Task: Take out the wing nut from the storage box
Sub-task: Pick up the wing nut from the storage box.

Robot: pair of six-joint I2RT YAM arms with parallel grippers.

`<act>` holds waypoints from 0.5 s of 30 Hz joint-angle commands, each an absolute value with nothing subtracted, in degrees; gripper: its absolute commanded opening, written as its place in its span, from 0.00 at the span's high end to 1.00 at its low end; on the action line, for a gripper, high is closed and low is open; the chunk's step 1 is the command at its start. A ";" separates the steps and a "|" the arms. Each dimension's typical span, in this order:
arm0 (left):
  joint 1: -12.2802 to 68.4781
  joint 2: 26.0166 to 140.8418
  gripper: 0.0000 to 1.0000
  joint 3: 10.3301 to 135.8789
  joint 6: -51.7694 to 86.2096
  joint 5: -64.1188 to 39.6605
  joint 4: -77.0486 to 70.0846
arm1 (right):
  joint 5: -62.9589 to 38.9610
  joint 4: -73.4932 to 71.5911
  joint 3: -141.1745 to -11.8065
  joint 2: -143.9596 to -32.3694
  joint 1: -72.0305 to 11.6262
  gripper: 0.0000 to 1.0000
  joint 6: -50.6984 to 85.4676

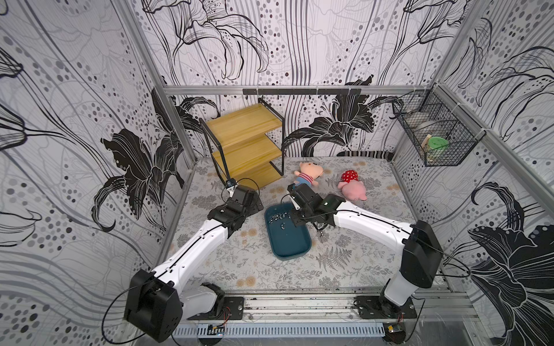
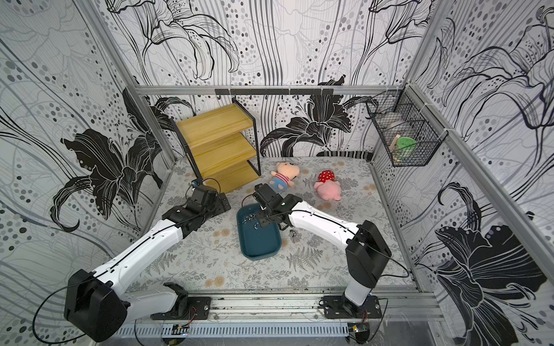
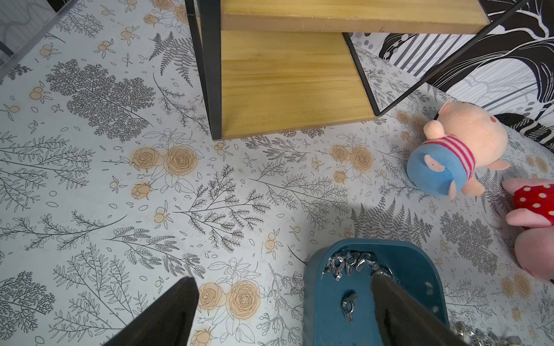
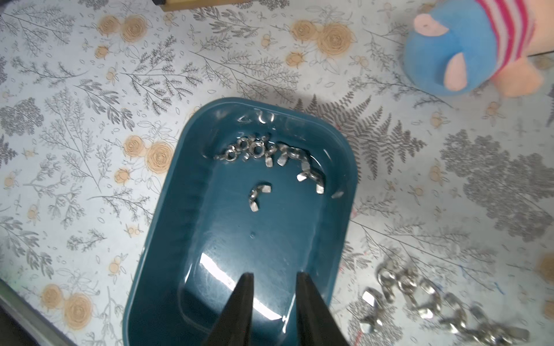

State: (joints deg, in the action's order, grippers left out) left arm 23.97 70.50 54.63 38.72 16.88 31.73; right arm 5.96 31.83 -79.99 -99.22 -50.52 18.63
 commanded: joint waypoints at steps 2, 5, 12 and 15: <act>24.07 70.17 0.05 55.15 38.50 17.24 31.03 | 4.06 29.90 -81.64 -104.90 -51.41 0.69 21.47; 24.08 69.91 0.05 54.85 38.50 17.40 31.11 | 4.12 28.41 -82.14 -107.37 -51.50 0.69 22.53; 24.08 69.24 0.05 54.40 38.41 17.67 31.26 | 4.63 26.54 -83.73 -111.73 -51.50 0.69 23.94; 24.08 69.02 0.05 54.14 38.49 17.67 31.20 | 4.59 25.96 -84.43 -113.35 -51.50 0.69 24.51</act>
